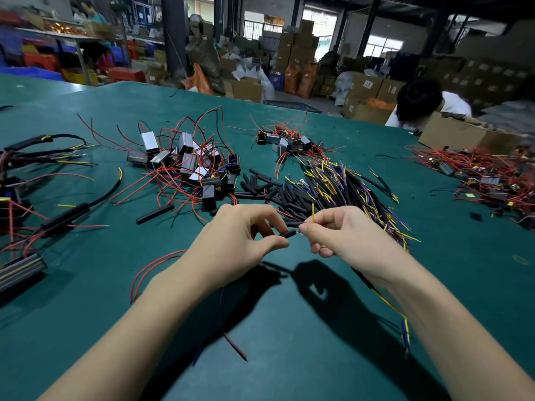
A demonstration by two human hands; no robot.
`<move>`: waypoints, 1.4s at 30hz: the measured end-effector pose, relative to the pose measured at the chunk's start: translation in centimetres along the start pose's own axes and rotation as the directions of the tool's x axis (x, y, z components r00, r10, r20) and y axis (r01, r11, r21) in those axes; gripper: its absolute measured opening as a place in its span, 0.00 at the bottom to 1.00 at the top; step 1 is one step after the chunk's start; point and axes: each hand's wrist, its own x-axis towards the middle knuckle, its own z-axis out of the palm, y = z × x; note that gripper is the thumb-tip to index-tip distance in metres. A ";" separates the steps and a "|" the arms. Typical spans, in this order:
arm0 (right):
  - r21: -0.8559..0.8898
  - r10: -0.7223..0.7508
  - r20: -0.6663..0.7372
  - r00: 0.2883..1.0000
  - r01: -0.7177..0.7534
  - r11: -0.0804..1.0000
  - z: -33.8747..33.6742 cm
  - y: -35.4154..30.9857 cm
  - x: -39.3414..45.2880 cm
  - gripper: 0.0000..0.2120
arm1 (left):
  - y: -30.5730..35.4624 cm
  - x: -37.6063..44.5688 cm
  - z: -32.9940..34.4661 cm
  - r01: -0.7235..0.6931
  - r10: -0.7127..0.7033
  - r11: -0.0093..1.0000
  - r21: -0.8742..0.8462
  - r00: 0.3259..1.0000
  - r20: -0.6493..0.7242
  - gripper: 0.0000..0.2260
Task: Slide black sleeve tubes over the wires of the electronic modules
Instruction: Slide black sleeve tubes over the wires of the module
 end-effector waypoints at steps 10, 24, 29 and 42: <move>0.044 -0.006 -0.023 1.000 0.007 0.999 0.4 -0.3 -0.2 0.08 | 0.0 -0.1 0.3 -0.003 0.002 0.999 -0.034 0.999 -0.044 0.02; -0.065 0.043 0.037 0.998 -0.040 0.997 -1.7 -0.2 -0.2 0.04 | -0.1 -0.2 0.8 0.003 -0.004 1.000 -0.010 0.995 -0.101 0.01; -0.128 -0.027 -0.040 0.999 0.021 0.992 -2.0 -0.5 -0.4 0.06 | 0.2 -0.1 0.8 0.035 -0.036 0.999 -0.009 0.990 -0.135 0.05; -0.206 -0.021 -0.029 0.999 0.015 0.978 -1.3 -0.9 -0.6 0.07 | 1.1 -0.8 1.5 -0.078 0.157 0.944 0.322 0.961 -0.227 0.04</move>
